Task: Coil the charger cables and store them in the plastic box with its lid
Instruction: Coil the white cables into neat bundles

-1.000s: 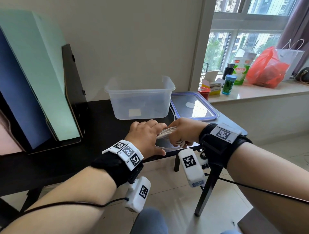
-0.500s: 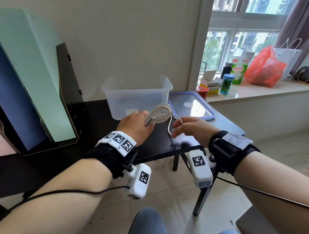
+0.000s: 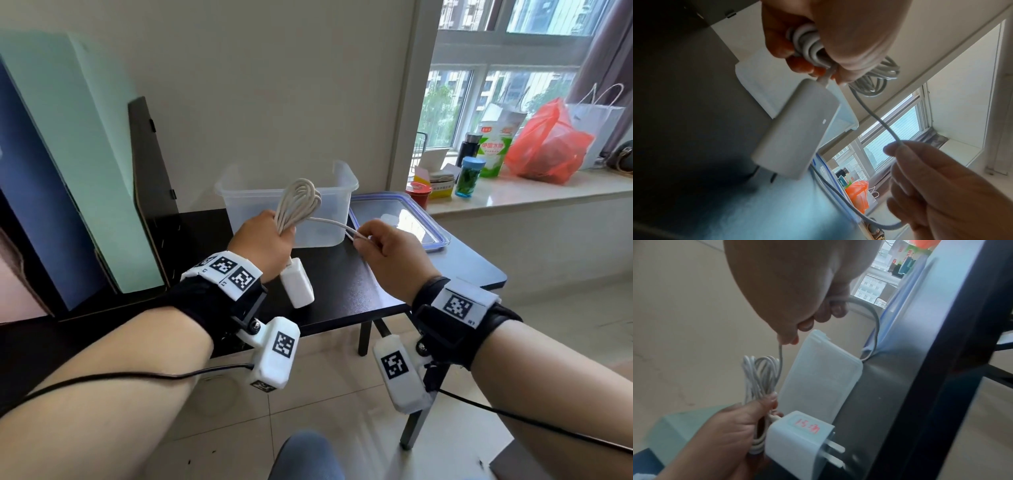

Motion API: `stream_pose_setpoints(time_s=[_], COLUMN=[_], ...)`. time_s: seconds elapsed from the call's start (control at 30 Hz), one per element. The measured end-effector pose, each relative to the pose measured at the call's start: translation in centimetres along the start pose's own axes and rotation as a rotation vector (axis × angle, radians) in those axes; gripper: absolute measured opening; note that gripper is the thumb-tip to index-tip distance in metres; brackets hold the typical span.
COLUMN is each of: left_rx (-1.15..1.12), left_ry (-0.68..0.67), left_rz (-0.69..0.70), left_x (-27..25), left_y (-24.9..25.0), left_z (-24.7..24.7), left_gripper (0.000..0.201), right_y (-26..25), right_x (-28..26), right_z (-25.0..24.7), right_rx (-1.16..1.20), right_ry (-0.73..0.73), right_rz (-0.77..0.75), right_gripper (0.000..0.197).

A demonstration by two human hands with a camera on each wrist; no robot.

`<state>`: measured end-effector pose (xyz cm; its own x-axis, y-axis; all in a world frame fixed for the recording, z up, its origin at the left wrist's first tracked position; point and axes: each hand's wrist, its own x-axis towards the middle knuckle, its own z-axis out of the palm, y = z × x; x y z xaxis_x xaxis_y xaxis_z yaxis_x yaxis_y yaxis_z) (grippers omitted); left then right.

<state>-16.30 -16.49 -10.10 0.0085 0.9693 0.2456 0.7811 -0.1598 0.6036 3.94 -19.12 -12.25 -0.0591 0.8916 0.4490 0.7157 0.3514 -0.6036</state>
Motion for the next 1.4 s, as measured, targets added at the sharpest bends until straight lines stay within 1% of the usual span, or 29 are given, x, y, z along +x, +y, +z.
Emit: stream_pose_setpoints(time_s=[0.1,0.27,0.33,0.4,0.47,0.57,0.63,0.7,0.73,0.83,0.93,1.03,1.1,1.13,1.23,1.3,1.4], left_rx=[0.081,0.321,0.385,0.437,0.496,0.547,0.547,0.511,0.489,0.447,0.331,0.184,0.118,0.074,-0.078,-0.092,-0.062], left_ry=[-0.028,-0.114,-0.154,-0.203,-0.250,-0.282,-0.293,-0.301,-0.302,-0.288,-0.239,-0.178,-0.162,-0.148,-0.091,-0.073,-0.065], left_rz=[-0.042,-0.055,-0.036,-0.006,0.045,0.177,0.265,0.333,0.362,0.443,0.480,0.443,0.392,0.358,0.229,0.172,0.094], left_x=[0.1,0.0,-0.1,-0.3,-0.6,-1.2,-1.5,-1.7,-1.8,-2.0,-2.2,-2.5,-2.6,-2.6,-2.2,-1.9,-1.5], left_y=[0.0,1.0,1.8,2.8,3.6,4.3,4.5,4.5,4.5,4.1,3.7,3.6,3.6,3.6,3.6,3.5,3.3], left_z=[-0.3,-1.2,-1.4,-1.5,-1.6,-1.8,-2.1,-2.6,-2.9,-3.3,-3.4,-3.1,-2.7,-2.6,-2.5,-2.4,-1.9], left_gripper=[0.027,0.024,0.024,0.023,0.023,0.023,0.030,0.037,0.037,0.030,0.028,0.021,0.014,0.014,0.028,0.033,0.038], right_y=[-1.2,-3.9,-5.2,-6.2,-6.9,-7.1,-6.6,-5.9,-5.5,-4.6,-3.6,-3.3,-3.4,-3.4,-3.5,-3.6,-4.5], right_x=[0.3,1.4,2.0,2.9,3.8,4.8,5.2,5.4,5.4,5.2,5.0,4.6,4.1,3.9,3.2,3.0,2.7], right_z=[-0.7,-2.1,-2.7,-3.6,-4.5,-5.6,-5.9,-6.0,-5.8,-5.4,-4.5,-3.4,-3.1,-3.1,-3.0,-2.9,-2.9], right_rx=[-0.086,-0.188,-0.234,-0.268,-0.280,-0.236,-0.182,-0.111,-0.081,0.051,0.145,0.242,0.223,0.192,0.089,0.024,-0.218], right_ry=[0.042,0.046,0.054,0.079,0.089,0.062,0.047,0.003,-0.026,-0.103,-0.174,-0.184,-0.206,-0.214,-0.268,-0.315,-0.361], right_rz=[-0.145,-0.405,-0.472,-0.505,-0.489,-0.442,-0.333,-0.212,-0.175,-0.083,-0.016,0.006,0.021,0.027,0.024,0.011,-0.066], right_gripper=[0.015,0.020,0.022,0.022,0.020,0.015,0.010,0.008,0.007,0.003,0.007,0.018,0.026,0.027,0.020,0.020,0.024])
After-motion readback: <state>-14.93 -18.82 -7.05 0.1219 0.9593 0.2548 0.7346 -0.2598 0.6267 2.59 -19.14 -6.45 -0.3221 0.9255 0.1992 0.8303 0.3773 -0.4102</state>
